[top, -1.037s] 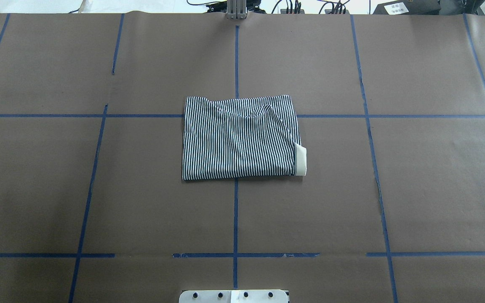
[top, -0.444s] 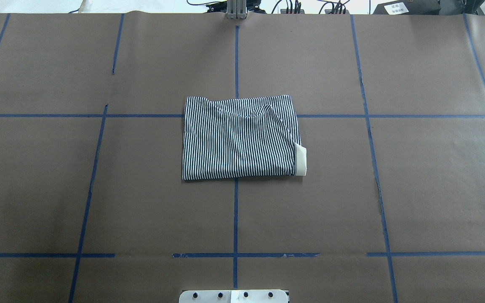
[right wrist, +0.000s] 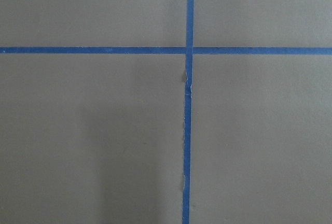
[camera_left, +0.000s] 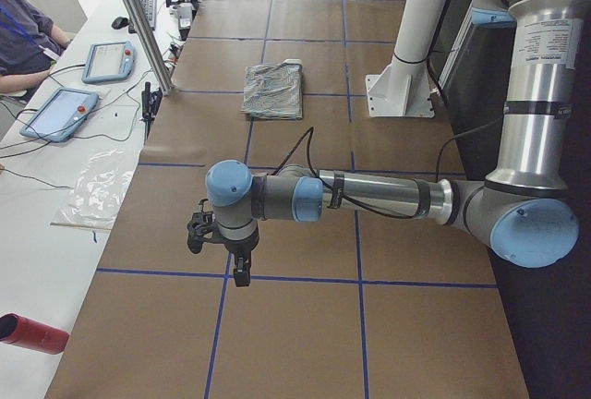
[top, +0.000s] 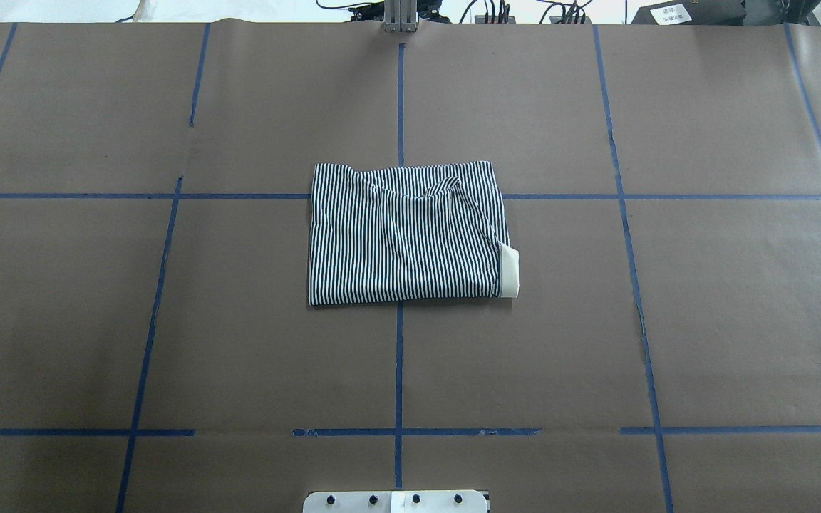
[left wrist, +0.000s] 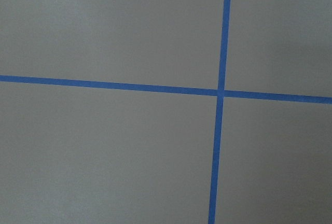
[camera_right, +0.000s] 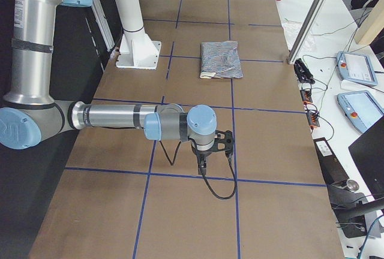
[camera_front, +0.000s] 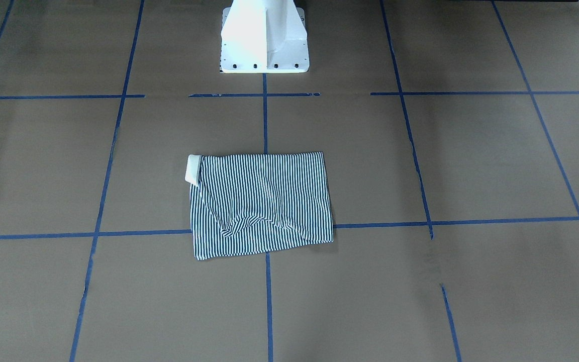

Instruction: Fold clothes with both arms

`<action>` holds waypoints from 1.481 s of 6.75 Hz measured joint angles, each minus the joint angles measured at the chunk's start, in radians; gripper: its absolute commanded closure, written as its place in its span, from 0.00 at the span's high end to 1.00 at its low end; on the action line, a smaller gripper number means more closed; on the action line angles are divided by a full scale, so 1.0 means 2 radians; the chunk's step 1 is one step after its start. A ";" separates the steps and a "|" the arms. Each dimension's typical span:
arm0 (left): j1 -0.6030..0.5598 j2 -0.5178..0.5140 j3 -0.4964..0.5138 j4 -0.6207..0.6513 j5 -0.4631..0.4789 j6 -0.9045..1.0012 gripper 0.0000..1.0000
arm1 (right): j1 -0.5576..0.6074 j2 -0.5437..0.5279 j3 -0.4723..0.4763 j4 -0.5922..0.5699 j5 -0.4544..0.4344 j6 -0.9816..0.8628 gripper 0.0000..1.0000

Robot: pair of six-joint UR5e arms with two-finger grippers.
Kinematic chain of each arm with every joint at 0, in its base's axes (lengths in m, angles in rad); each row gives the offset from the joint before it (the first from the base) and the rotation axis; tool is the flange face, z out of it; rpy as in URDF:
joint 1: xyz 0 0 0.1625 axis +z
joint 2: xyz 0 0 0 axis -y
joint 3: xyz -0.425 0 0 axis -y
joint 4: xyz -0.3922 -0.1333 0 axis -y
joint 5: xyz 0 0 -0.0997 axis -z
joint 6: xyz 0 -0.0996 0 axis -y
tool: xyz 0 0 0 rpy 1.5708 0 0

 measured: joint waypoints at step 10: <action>-0.001 0.001 0.004 -0.004 -0.039 0.078 1.00 | 0.000 0.000 0.000 0.000 0.018 -0.001 1.00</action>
